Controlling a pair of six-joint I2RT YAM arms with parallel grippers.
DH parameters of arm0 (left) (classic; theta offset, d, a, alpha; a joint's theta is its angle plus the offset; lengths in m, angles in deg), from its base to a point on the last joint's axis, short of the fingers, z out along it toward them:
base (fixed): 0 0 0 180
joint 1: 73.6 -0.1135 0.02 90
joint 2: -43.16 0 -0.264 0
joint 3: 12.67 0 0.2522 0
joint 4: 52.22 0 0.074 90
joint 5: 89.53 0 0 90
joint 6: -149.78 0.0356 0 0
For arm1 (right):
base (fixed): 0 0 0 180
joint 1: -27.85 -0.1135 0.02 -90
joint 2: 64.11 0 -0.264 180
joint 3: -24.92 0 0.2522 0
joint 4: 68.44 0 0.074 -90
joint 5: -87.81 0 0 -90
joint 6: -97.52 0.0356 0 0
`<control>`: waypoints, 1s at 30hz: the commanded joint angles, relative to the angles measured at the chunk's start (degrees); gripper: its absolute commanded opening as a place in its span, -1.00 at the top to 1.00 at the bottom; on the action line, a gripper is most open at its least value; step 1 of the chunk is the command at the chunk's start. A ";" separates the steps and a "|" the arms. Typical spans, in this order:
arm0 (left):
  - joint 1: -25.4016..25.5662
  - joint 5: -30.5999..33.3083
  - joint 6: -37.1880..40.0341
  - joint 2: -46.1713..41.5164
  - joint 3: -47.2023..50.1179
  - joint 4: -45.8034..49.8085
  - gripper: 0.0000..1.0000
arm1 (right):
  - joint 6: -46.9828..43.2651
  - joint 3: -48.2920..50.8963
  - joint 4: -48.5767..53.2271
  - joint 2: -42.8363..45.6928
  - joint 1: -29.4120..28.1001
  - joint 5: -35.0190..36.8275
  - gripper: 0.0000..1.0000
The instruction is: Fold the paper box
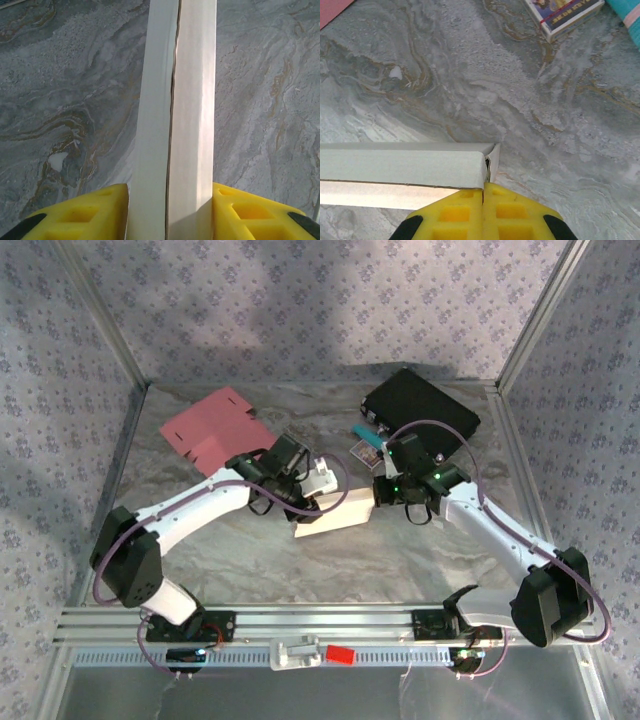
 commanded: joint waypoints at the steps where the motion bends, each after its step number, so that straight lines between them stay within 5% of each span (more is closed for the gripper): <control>1: -0.23 -1.57 -2.35 -3.21 2.22 -1.15 0.10 | 1.38 -0.32 3.45 0.30 -0.76 3.03 1.00; 10: -1.31 2.06 -6.45 -6.74 4.86 -4.13 0.02 | 4.65 -1.99 3.95 0.88 -3.91 7.11 1.00; 20: -3.31 5.56 -22.05 -18.45 9.08 -6.66 0.01 | 12.06 -3.39 6.35 0.84 -7.10 12.36 1.00; 30: -3.37 5.04 -25.84 -15.79 3.21 10.46 0.22 | 13.95 -5.09 7.29 -0.70 -8.58 13.75 1.00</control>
